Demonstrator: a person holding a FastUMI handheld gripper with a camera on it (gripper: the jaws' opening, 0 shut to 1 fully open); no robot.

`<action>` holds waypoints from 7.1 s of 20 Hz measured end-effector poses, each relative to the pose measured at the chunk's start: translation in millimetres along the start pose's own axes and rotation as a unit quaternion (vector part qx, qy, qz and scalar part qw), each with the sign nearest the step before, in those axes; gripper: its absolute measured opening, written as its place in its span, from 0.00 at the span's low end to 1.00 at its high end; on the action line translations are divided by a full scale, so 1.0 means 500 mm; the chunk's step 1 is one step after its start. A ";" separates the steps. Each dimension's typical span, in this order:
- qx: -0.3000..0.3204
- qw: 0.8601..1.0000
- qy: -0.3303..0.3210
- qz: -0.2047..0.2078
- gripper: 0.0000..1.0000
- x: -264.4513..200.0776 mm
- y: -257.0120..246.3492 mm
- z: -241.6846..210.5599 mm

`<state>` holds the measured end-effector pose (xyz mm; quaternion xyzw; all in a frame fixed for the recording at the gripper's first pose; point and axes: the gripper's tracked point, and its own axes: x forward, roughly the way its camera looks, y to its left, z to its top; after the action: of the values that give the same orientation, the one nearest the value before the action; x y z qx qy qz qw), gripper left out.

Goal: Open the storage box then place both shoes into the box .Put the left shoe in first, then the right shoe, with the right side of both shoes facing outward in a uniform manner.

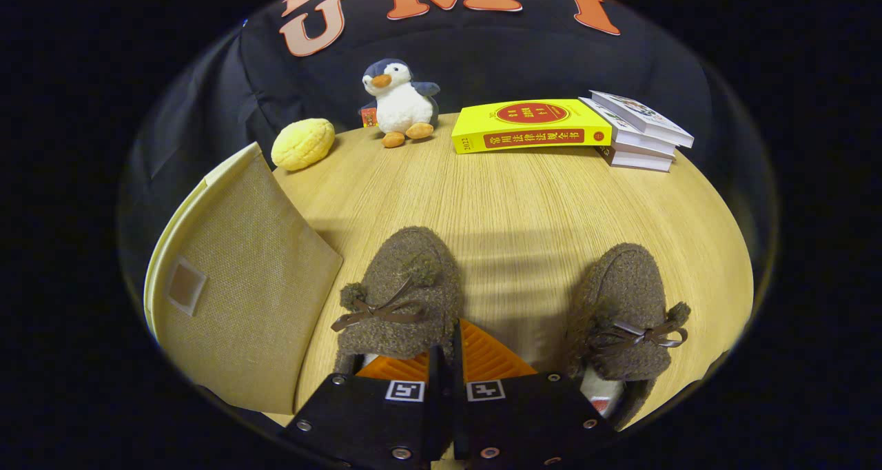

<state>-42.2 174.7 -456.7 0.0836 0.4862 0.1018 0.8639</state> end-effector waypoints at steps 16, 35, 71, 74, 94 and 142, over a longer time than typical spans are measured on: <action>-0.001 0.997 -0.073 0.028 0.08 -0.274 0.192 0.208; -0.004 0.994 0.105 -0.003 0.08 -0.052 0.494 0.071; -0.003 0.999 0.010 0.040 0.97 -0.249 0.042 0.107; 0.004 1.000 0.018 0.006 0.97 -0.251 -0.046 0.060; 0.014 0.994 0.055 -0.099 0.62 -0.093 -0.316 -0.075; -0.006 0.997 0.075 -0.032 0.04 -0.162 0.354 0.111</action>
<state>-52.5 322.2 -318.3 0.0552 0.5512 0.0830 0.8284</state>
